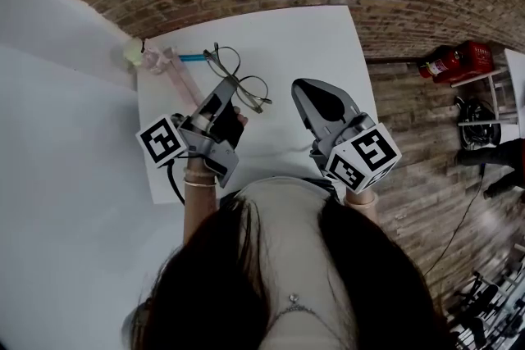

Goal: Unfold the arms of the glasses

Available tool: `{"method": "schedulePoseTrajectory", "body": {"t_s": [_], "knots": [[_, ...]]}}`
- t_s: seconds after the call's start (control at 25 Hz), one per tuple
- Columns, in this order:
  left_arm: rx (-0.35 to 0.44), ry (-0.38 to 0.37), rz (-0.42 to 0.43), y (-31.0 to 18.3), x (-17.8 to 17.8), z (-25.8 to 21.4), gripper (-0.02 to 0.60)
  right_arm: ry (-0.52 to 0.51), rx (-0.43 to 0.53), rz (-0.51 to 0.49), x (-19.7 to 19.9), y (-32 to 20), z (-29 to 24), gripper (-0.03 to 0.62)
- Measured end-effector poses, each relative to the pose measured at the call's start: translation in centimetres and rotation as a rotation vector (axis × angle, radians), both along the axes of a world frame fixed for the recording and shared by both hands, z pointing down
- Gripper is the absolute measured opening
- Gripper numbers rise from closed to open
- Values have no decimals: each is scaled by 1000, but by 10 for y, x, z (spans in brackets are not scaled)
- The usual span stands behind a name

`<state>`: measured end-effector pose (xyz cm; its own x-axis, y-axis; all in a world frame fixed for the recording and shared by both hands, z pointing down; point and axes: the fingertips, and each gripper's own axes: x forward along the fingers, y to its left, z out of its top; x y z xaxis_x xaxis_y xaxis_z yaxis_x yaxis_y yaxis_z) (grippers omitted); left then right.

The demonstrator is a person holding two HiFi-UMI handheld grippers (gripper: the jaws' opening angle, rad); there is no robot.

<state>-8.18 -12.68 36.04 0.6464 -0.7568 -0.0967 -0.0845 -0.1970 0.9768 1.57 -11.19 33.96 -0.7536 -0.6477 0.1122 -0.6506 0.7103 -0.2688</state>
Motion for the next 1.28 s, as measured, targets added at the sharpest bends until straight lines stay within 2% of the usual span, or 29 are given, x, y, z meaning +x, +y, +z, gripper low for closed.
{"method": "schedulePoseTrajectory", "body": {"t_s": [1.28], "knots": [[-4,38,20,-1,-1,-1,21,-25,-15,-252,-35,29,5,32]]}}
